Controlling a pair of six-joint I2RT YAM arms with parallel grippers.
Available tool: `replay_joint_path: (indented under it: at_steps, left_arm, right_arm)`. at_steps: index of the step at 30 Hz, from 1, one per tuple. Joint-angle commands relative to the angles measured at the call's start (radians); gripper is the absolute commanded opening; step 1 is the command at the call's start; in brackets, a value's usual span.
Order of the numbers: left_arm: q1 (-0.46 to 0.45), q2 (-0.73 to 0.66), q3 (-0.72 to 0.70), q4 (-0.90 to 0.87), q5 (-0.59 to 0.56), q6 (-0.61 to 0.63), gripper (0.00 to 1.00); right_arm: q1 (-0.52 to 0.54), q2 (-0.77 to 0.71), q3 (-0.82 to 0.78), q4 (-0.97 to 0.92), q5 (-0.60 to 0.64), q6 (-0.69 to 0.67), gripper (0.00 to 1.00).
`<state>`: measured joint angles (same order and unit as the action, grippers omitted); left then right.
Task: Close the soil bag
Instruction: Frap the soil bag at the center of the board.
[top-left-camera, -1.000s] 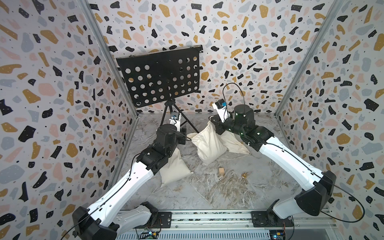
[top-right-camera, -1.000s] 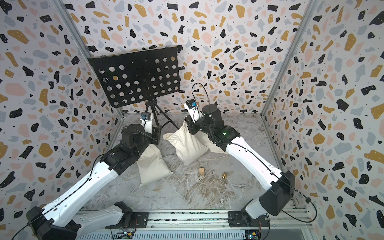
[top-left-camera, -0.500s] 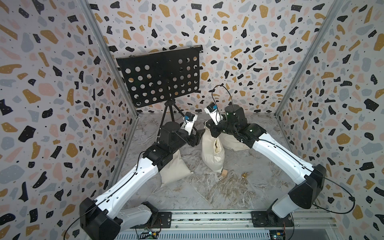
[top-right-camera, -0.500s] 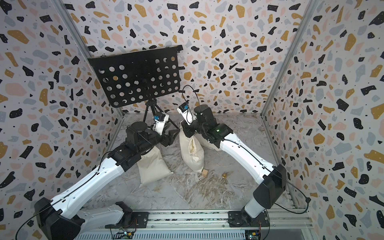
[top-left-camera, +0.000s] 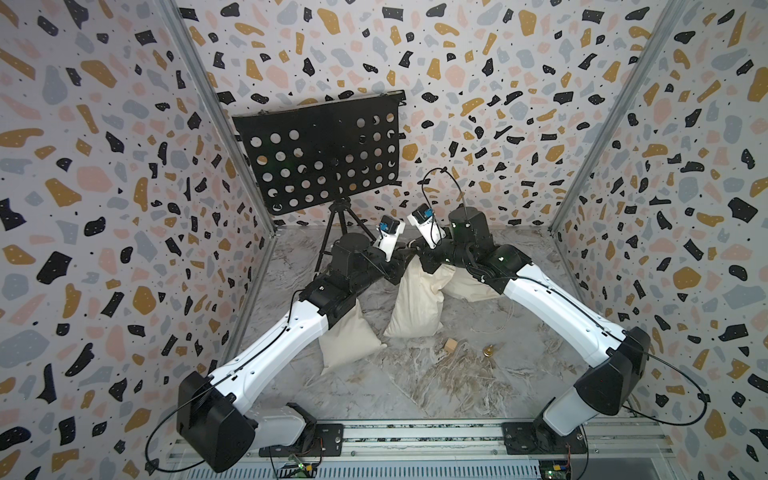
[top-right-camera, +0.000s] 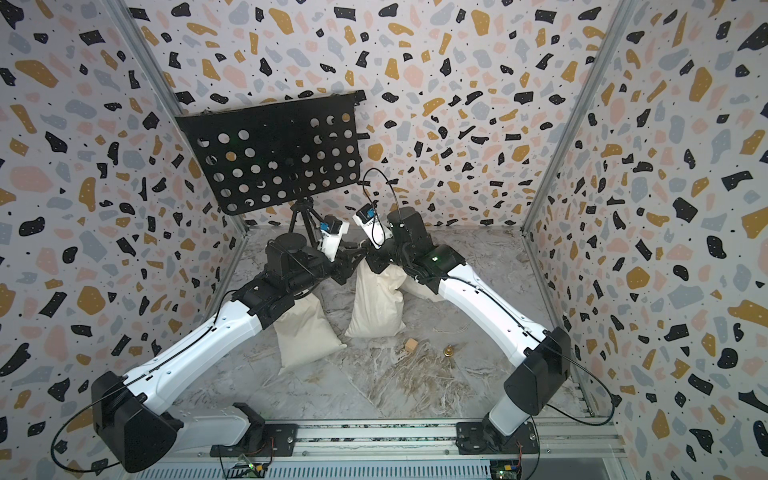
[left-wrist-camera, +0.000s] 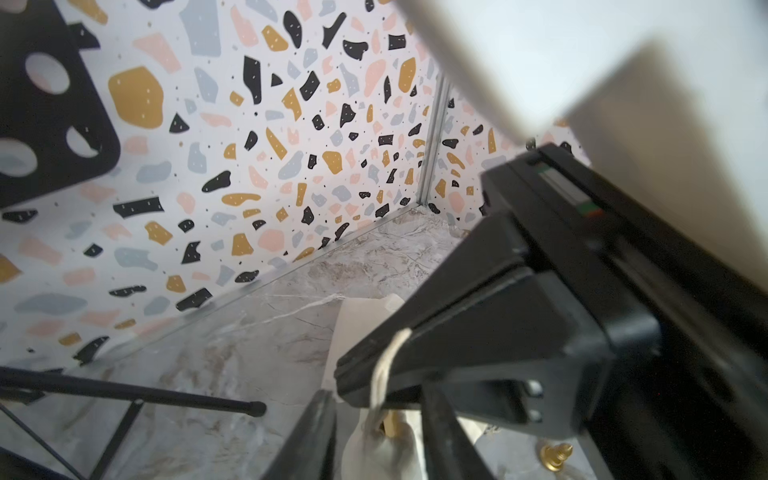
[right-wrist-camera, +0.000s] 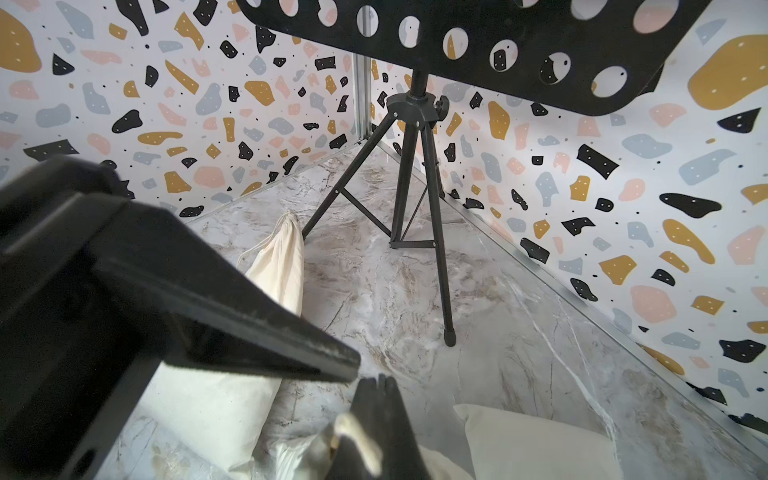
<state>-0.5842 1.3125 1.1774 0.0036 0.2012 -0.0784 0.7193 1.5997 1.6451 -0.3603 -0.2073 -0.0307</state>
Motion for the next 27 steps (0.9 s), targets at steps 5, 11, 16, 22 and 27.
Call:
replay_joint_path:
  at_steps: [5,11,16,22,27]
  left_arm:
    - [-0.005,0.105,-0.044,0.068,-0.061,-0.055,0.11]
    - [-0.01,0.21,-0.094,0.151,0.004,-0.127,0.1]
    - [-0.035,0.291,-0.098,0.171,0.021,-0.143,0.11]
    - [-0.037,0.375,-0.13,0.154,-0.079,-0.149,0.11]
    - [-0.018,0.495,-0.083,0.067,-0.15,-0.191,0.13]
  right_arm:
    - [0.011,-0.114,0.101,0.043,-0.035,-0.023,0.0]
    - [0.01,-0.181,0.147,0.05,-0.035,-0.043,0.0]
    - [0.009,-0.205,0.156,0.055,-0.01,-0.052,0.0]
    - [-0.001,-0.262,0.153,0.07,0.077,-0.093,0.0]
    - [-0.024,-0.364,0.113,0.115,0.151,-0.125,0.0]
